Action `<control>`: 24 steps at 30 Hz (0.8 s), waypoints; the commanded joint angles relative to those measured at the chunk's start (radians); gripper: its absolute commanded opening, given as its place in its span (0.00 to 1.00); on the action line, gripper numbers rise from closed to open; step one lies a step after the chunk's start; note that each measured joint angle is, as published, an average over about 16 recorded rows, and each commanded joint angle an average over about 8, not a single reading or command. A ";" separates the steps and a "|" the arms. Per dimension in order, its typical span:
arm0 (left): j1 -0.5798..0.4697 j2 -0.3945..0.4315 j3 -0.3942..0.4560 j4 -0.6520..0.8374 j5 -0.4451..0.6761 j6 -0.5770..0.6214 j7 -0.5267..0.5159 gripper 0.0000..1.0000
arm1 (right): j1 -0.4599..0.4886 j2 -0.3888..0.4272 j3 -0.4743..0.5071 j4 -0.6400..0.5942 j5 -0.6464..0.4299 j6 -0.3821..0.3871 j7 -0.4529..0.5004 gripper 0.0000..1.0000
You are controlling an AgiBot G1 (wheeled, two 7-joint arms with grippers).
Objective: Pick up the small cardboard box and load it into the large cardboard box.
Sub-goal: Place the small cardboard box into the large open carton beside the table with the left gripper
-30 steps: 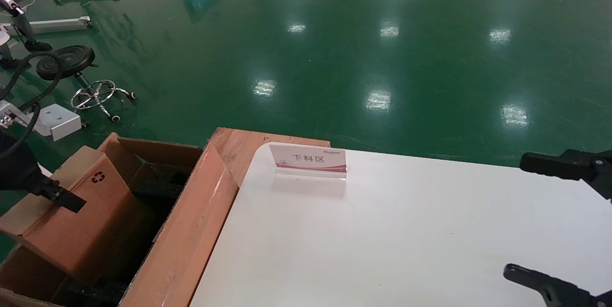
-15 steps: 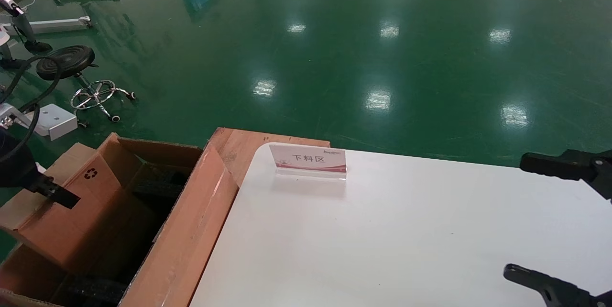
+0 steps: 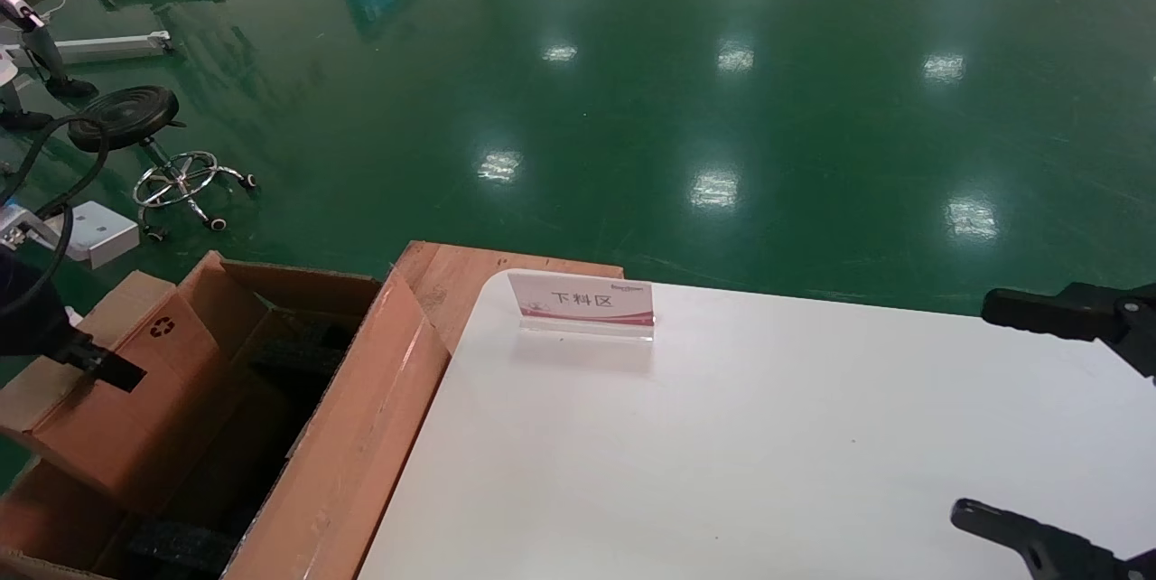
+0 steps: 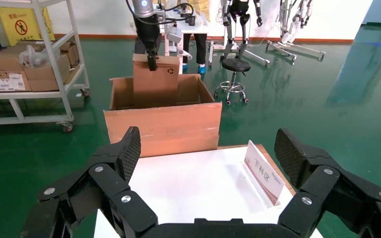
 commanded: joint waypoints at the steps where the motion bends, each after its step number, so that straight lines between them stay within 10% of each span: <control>1: 0.009 -0.001 0.003 0.007 0.002 -0.008 0.000 0.00 | 0.000 0.000 0.000 0.000 0.000 0.000 0.000 1.00; 24: 0.086 0.022 0.010 0.089 0.037 -0.119 -0.020 0.00 | 0.000 0.001 -0.001 0.000 0.001 0.001 -0.001 1.00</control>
